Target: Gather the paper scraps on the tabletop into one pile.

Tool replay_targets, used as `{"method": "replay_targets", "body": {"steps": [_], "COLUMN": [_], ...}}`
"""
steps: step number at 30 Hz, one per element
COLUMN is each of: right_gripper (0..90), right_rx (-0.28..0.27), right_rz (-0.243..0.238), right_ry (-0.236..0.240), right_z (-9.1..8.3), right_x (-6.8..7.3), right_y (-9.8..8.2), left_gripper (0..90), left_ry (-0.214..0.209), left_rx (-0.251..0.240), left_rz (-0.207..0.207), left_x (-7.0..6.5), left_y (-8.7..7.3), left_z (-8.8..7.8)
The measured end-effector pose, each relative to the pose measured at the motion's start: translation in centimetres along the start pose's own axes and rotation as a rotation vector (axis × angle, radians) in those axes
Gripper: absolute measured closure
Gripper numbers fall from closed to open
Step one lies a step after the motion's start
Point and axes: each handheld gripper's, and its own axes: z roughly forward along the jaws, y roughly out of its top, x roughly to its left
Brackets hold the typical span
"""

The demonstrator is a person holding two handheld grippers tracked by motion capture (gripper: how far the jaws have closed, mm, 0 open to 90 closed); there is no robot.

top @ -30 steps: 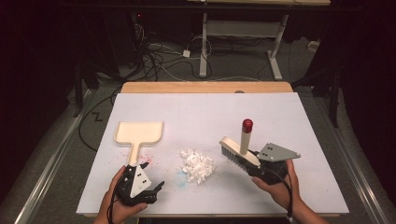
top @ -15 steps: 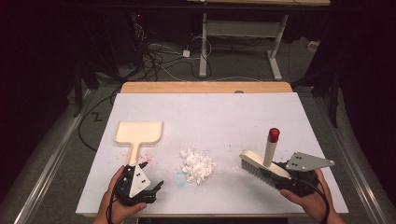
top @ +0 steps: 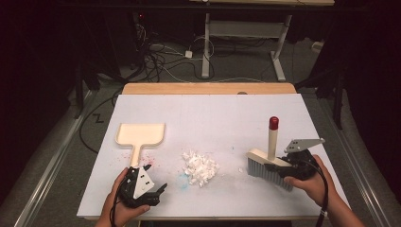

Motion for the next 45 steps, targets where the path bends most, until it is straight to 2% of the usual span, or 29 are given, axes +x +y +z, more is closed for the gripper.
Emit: {"method": "replay_targets", "body": {"steps": [5,9,13,15,17,18,19,23,26,28,30,33,35,37,39,45], "right_gripper": [64.3,58.2,57.3,52.9,47.8,45.6,45.1,42.3,36.8,41.3,40.2,40.8,41.3,40.2,38.8,36.1], "right_rx": [0.047,0.09,0.111,0.121,0.107,0.123,0.142,0.159,0.219,0.259,0.232,0.15,0.096,0.045,0.012,-0.142], "right_rz": [-0.014,-0.026,-0.014,-0.02,-0.021,-0.032,-0.046,-0.071,-0.121,-0.15,-0.161,-0.183,-0.171,-0.168,-0.161,-0.139], "right_ry": [0.002,-0.034,-0.004,0.004,-0.004,-0.022,-0.015,0.006,-0.066,-0.096,-0.11,-0.144,-0.141,-0.158,-0.168,-0.227], "right_z": [1.3,2.1,2.9,3.1,3.0,3.0,3.1,3.4,3.7,4.2,4.4,4.2,3.9,3.6,3.3,2.0], "right_x": [-1.6,-2.9,-4.7,-5.4,-6.2,-6.5,-6.9,-7.7,-7.8,-7.9,-7.8,-7.2,-7.0,-6.7,-6.4,-5.1], "right_y": [1.4,2.2,2.7,3.0,3.5,3.7,3.9,4.1,4.3,4.3,4.4,4.8,4.9,4.9,4.9,4.0], "left_gripper": [19.0,18.9,18.9,18.9,19.0,18.9,18.9,18.9,18.9,18.9,18.9,18.9,18.9,19.0,18.9,18.9], "left_ry": [0.0,-0.003,-0.01,-0.011,-0.013,-0.014,-0.015,-0.022,-0.026,-0.028,-0.028,-0.026,-0.025,-0.025,-0.024,-0.016], "left_rx": [0.007,0.013,0.02,0.021,0.024,0.024,0.024,0.031,0.037,0.038,0.039,0.036,0.035,0.034,0.033,0.025], "left_rz": [0.004,0.002,0.011,0.013,0.017,0.017,0.017,0.021,0.026,0.032,0.035,0.031,0.029,0.03,0.03,0.02], "left_x": [0.0,0.0,-0.1,-0.2,-0.2,-0.2,-0.2,-0.2,-0.2,-0.3,-0.4,-0.3,-0.3,-0.3,-0.3,-0.1], "left_y": [0.0,0.0,0.1,0.1,0.1,0.1,0.1,0.1,0.1,0.1,0.2,0.1,0.1,0.1,0.1,0.0], "left_z": [0.0,0.1,0.2,0.3,0.3,0.3,0.3,0.4,0.6,0.7,0.6,0.6,0.6,0.6,0.6,0.4]}}
